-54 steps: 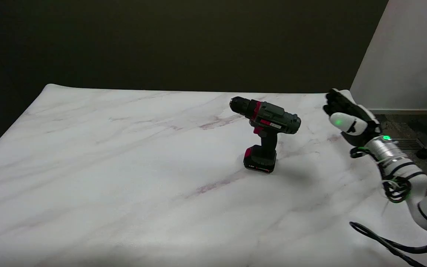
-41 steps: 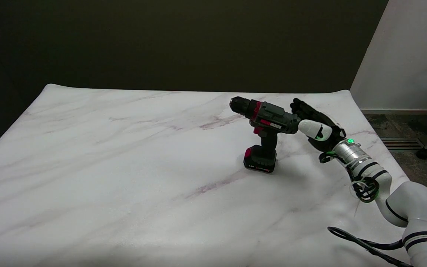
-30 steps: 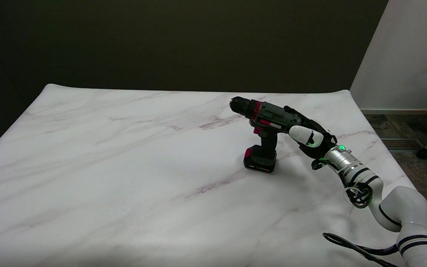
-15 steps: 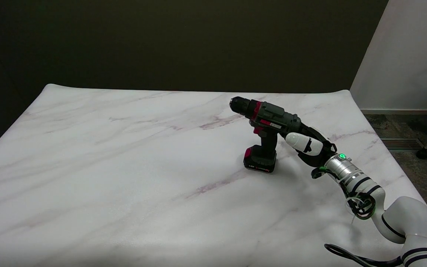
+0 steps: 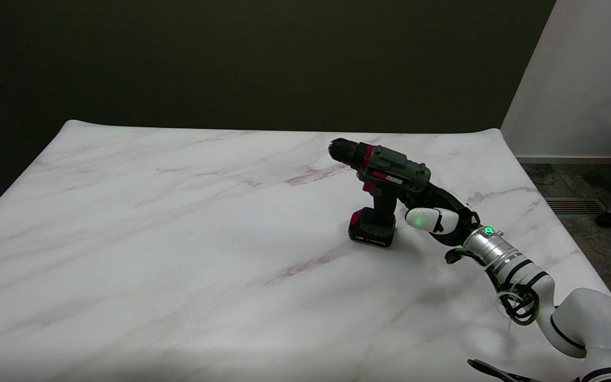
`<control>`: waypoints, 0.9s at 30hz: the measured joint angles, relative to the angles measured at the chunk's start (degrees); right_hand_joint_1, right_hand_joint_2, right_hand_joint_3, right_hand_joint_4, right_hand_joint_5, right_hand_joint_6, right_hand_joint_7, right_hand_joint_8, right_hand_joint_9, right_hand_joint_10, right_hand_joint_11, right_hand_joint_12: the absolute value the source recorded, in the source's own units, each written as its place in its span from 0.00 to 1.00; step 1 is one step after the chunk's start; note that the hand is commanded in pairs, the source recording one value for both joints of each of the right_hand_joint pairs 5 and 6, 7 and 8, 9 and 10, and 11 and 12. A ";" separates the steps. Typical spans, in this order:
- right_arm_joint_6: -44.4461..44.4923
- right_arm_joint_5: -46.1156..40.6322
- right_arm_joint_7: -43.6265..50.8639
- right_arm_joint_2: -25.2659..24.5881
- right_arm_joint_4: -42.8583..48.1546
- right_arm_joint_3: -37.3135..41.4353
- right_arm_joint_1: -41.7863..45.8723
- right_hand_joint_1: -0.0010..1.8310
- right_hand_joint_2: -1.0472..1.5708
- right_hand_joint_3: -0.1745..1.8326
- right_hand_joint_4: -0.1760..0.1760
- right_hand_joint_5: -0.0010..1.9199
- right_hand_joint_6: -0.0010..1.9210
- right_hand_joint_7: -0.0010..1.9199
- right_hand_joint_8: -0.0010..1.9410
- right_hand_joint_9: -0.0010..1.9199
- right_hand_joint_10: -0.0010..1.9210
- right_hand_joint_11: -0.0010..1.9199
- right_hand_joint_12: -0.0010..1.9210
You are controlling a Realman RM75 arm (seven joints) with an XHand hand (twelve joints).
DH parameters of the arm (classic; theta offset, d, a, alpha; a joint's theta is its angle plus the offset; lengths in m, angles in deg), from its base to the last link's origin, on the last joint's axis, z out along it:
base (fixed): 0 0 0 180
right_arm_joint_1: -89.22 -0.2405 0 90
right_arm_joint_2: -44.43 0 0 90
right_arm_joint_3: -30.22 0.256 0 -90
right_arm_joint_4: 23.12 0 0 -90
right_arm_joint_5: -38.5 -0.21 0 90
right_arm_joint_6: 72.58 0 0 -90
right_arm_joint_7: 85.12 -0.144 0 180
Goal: Pick up the power screwdriver.
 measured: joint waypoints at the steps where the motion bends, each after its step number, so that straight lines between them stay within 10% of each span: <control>1: 0.16 0.84 0.00 -0.02 0.43 0.01 0.15 0.64 0.39 0.18 0.32 0.00 0.00 0.00 0.00 0.00 0.00 0.00 0.00; 27: 9.65 13.77 0.00 -0.07 4.69 -4.63 -0.10 0.62 0.34 0.24 0.33 0.00 0.00 0.00 0.00 0.00 0.00 0.00 0.00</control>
